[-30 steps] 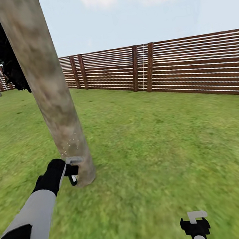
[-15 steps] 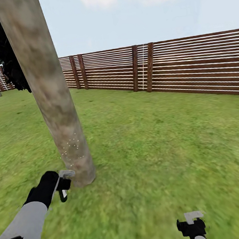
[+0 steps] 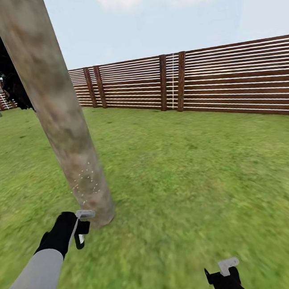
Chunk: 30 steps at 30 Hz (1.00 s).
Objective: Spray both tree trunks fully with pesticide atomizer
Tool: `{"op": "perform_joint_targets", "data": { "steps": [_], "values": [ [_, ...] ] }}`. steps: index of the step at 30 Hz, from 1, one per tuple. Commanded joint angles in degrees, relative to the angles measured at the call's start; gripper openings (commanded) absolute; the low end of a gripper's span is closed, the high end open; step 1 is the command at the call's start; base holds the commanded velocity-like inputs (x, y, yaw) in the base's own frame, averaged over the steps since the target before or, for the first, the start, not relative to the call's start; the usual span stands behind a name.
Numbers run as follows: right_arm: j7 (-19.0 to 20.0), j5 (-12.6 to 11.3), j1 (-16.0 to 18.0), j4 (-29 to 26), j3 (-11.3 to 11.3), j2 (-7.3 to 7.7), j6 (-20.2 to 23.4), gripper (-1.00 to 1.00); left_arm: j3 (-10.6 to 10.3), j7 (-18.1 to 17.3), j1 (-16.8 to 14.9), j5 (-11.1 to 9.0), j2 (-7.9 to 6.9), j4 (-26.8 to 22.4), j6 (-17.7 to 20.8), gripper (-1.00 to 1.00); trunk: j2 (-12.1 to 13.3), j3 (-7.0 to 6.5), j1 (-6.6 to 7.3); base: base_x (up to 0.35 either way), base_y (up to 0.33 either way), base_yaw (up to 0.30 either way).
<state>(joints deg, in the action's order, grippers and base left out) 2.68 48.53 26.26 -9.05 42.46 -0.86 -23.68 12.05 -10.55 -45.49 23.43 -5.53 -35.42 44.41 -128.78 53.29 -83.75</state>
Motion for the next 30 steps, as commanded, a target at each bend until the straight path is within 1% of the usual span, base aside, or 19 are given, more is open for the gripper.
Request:
{"op": "perform_joint_targets", "data": {
  "steps": [1,2,5,8,11,12,13,14,16,19,21,26,30],
  "values": [
    [0.3,0.3,0.0,-0.1,0.5,-0.03,-0.1,1.0,0.3,-0.5,0.0,0.5,0.02,-0.1,0.2,-1.0,0.0,0.05,-0.01,0.224,-0.15,0.0],
    [0.2,0.3,0.0,-0.1,0.5,-0.03,-0.1,1.0,0.3,-0.5,0.2,0.4,0.01,0.0,0.1,-1.0,0.0,0.05,-0.01,0.23,-0.155,0.0],
    [0.2,0.3,0.0,-0.1,0.5,-0.02,-0.1,1.0,0.3,-0.5,2.3,0.1,-0.07,-0.3,0.0,-1.0,0.0,0.05,-0.01,0.238,-0.164,0.0],
    [0.2,0.3,0.0,-0.1,0.5,-0.02,-0.1,1.0,0.3,-0.5,2.8,0.1,-0.4,-0.2,-0.4,-1.0,0.0,0.05,-0.01,0.181,-0.124,0.017],
    [0.2,0.3,0.0,-0.1,0.5,-0.02,-0.1,1.0,0.6,-0.2,2.9,0.1,-0.5,-0.3,-4.2,-1.0,0.0,0.05,-0.01,0.028,-0.019,0.199],
    [0.2,0.3,0.0,-0.1,0.5,-0.02,-0.1,1.0,1.0,-0.1,2.9,0.1,-0.51,-0.3,-4.5,-1.0,0.0,0.05,-0.01,-0.001,-0.005,0.255],
    [0.2,0.3,0.0,-0.1,0.5,-0.02,-0.1,1.0,3.0,0.0,2.9,0.1,-0.34,-0.5,-5.0,-1.0,0.0,0.05,-0.01,-0.191,-0.002,0.27],
    [0.2,0.2,0.0,-0.1,0.5,-0.02,-0.1,1.0,3.9,0.1,2.9,0.2,-0.18,-0.4,-5.2,-1.0,0.0,0.05,-0.01,-0.232,-0.001,0.274],
    [0.2,0.2,0.0,-0.2,0.5,0.04,-0.1,1.0,4.5,0.3,2.9,0.0,0.08,-0.1,-5.4,-1.0,0.0,0.05,-0.01,-0.099,0.0,0.224],
    [0.2,0.2,0.0,-0.2,0.5,0.11,-0.2,1.0,4.5,0.3,3.5,0.1,0.74,-0.1,-5.5,-1.0,0.0,0.05,-0.01,-0.017,-0.006,0.051],
    [0.1,0.2,0.0,-0.2,0.5,0.14,-0.2,1.0,4.4,0.3,3.6,0.0,1.1,-0.1,-5.5,-1.0,0.0,0.05,-0.01,0.059,-0.179,0.006],
    [0.1,0.2,0.0,-0.1,0.5,0.17,-0.2,1.0,4.4,0.3,3.7,-0.1,1.42,-0.6,-5.5,-1.0,0.0,0.05,-0.01,0.127,-0.251,0.001],
    [0.1,0.2,0.0,-0.1,0.5,0.15,-0.1,1.0,4.5,0.3,3.7,0.0,1.38,-0.9,-5.5,-1.0,0.0,0.05,-0.01,0.113,-0.263,0.0]
  ]
}}
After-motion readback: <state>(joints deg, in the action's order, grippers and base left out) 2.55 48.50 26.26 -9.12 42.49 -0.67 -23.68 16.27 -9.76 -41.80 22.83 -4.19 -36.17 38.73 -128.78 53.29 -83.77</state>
